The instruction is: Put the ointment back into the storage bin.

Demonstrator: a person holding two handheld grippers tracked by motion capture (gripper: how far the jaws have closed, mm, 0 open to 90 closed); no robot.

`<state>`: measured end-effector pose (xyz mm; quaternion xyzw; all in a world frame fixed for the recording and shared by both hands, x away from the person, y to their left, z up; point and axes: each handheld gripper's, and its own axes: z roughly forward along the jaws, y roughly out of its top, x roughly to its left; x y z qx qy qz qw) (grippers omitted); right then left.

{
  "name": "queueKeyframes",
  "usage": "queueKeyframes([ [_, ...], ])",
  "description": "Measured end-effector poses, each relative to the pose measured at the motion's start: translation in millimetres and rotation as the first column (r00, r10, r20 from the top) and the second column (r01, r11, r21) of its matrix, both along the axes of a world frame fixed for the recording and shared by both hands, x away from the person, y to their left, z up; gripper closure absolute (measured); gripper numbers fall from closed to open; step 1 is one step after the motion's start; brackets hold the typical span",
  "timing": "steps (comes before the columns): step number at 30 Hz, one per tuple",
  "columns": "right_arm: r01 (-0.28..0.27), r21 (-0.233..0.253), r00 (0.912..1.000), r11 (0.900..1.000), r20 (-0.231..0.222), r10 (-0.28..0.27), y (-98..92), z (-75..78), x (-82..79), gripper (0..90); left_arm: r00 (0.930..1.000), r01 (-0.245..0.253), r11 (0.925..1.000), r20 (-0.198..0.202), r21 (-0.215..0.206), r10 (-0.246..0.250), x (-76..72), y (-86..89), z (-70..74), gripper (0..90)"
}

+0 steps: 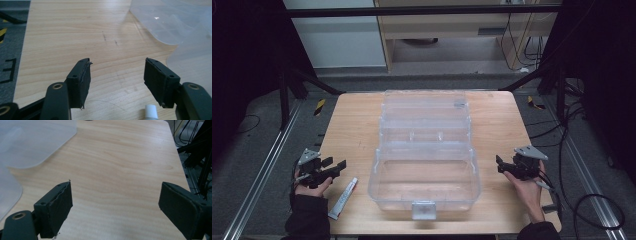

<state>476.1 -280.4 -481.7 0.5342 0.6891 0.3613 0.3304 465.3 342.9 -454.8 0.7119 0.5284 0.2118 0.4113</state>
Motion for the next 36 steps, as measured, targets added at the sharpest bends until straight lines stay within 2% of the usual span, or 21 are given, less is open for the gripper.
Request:
queueKeyframes([
  [1, 0.000, 0.000, 1.0000, 1.000, 0.000, 0.000, 0.0, 0.0, 0.0, 12.2, 1.0000, 0.000, 1.0000, 0.000, 0.000, 0.000, 0.0, 0.0, 0.0, 38.1],
  [3, -0.007, 0.055, 0.9999, 0.998, -0.013, 0.007, -1.2, -4.3, -6.7, 12.7, 0.9999, 0.015, 0.9999, 0.001, 0.002, -0.015, 1.4, -1.8, 2.6, 38.1],
  [5, -0.004, 0.066, 0.9999, 0.998, -0.016, 0.005, -1.4, -4.6, -7.6, 13.0, 0.9991, 0.043, 0.9990, -0.002, 0.013, -0.043, 2.3, -3.4, 6.3, 37.9],
  [6, -0.005, 0.069, 0.9999, 0.998, -0.013, 0.006, -1.9, -5.0, -7.7, 13.9, 0.9983, 0.058, 0.9983, -0.003, 0.005, -0.058, 2.3, -4.8, 10.4, 37.3],
  [9, -0.004, 0.066, 0.9998, 0.998, -0.018, 0.005, 0.3, -6.1, -7.5, 13.9, 0.9976, 0.069, 0.9976, 0.005, 0.001, -0.069, 1.7, -6.0, 14.7, 37.1],
  [12, -0.016, 0.063, 0.9997, 0.998, -0.016, 0.017, 1.9, -6.2, -6.3, 13.9, 0.9961, 0.089, 0.9959, -0.002, 0.018, -0.089, 1.9, -7.6, 21.2, 36.9],
  [15, -0.021, 0.035, 0.9996, 0.999, -0.017, 0.022, 2.5, -7.2, -5.0, 13.5, 0.9944, 0.106, 0.9934, -0.005, 0.045, -0.106, 0.8, -8.0, 28.1, 36.7],
  [18, -0.014, 0.004, 0.9998, 1.000, -0.016, 0.014, 2.2, -7.8, -5.1, 13.2, 0.9922, 0.123, 0.9900, -0.029, 0.069, -0.121, -3.1, -8.1, 35.2, 36.3],
  [22, -0.007, 0.002, 0.9998, 1.000, -0.018, 0.007, 2.3, -7.9, -4.5, 12.7, 0.9858, 0.160, 0.9815, -0.068, 0.105, -0.153, -9.1, -4.7, 43.2, 36.2],
  [25, -0.001, -0.008, 0.9997, 1.000, -0.023, 0.001, 1.6, -8.3, -4.2, 12.6, 0.9804, 0.175, 0.9758, -0.114, 0.131, -0.161, -11.3, -1.5, 45.1, 36.3],
  [27, -0.002, -0.008, 0.9997, 1.000, -0.024, 0.002, 1.5, -8.4, -4.1, 12.6, 0.9739, 0.193, 0.9699, -0.150, 0.149, -0.170, -12.6, -1.8, 45.4, 36.3],
  [28, -0.004, -0.009, 0.9997, 1.000, -0.026, 0.003, 1.6, -8.6, -4.1, 12.6, 0.9678, 0.208, 0.9653, -0.176, 0.158, -0.180, -13.5, -2.5, 45.6, 36.6],
  [30, -0.004, -0.010, 0.9996, 1.000, -0.027, 0.004, 2.0, -8.9, -4.0, 12.6, 0.9601, 0.228, 0.9574, -0.204, 0.177, -0.191, -15.4, -4.5, 45.7, 37.5],
  [32, -0.006, -0.011, 0.9996, 1.000, -0.028, 0.006, 1.9, -8.9, -4.1, 12.6, 0.9554, 0.237, 0.9538, -0.222, 0.184, -0.195, -17.2, -6.8, 45.8, 38.3],
  [33, -0.006, -0.012, 0.9996, 1.000, -0.029, 0.006, 1.9, -8.9, -4.0, 12.6, 0.9484, 0.253, 0.9480, -0.243, 0.193, -0.204, -19.2, -9.7, 45.9, 38.8],
  [34, -0.006, -0.012, 0.9996, 1.000, -0.029, 0.006, 1.9, -8.9, -4.0, 12.6, 0.9484, 0.253, 0.9480, -0.243, 0.193, -0.204, -19.2, -9.7, 45.9, 39.3],
  [36, -0.009, -0.013, 0.9994, 1.000, -0.033, 0.008, 1.9, -9.1, -3.9, 12.6, 0.9392, 0.273, 0.9393, -0.269, 0.208, -0.213, -20.9, -12.6, 45.6, 39.7],
])
